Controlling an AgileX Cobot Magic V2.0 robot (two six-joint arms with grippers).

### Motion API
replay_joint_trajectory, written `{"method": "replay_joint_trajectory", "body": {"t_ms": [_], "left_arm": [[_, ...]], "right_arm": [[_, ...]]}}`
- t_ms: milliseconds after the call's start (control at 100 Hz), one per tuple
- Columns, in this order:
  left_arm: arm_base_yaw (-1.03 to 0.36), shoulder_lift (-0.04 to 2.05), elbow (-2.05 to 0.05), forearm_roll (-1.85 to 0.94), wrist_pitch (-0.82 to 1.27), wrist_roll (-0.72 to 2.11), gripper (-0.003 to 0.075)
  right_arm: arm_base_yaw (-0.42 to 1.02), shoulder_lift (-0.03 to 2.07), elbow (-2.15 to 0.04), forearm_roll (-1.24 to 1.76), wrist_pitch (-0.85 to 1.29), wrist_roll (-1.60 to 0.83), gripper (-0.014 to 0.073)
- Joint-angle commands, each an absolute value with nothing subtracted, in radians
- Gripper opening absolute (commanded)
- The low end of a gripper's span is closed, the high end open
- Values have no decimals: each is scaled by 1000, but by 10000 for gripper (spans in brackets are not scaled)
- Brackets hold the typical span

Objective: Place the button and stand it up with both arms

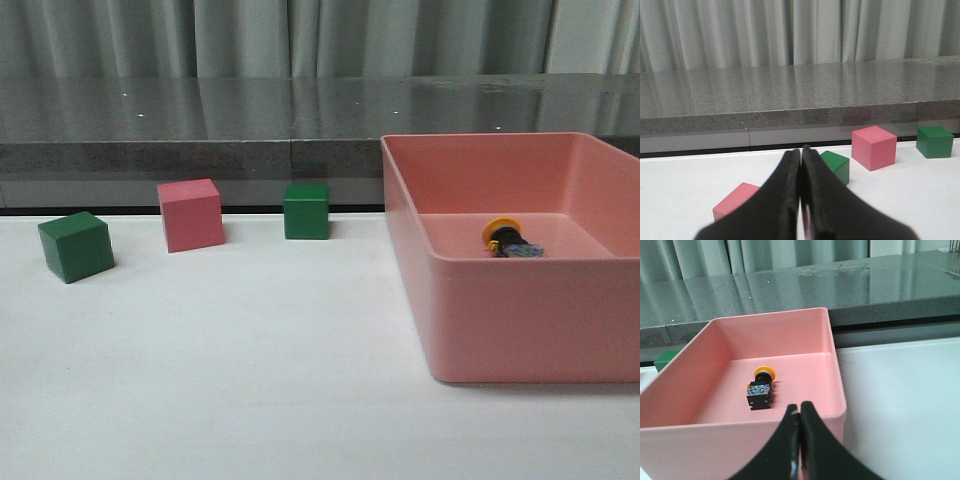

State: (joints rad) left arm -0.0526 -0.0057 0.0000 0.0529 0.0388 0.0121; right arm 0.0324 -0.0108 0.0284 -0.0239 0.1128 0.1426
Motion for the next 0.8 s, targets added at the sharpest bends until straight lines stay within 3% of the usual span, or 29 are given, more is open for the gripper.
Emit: {"method": "replay_joint_trajectory", "body": {"t_ms": [0,560,720,790], "left_arm": [[-48,-36,45,51,-41,0,-20],[-48,-36,45,51,-41,0,-20],[-48,-36,45,51,-41,0,-20],[-48,-36,45,51,-41,0,-20]], "right_arm": [[33,-31,13,-26,32,135,-76],[33,-31,13,-26,30,135,-76],[33,-28,3,-27,-154,135,-76],[34,-16,-44,-27,-139,135,-76]]}}
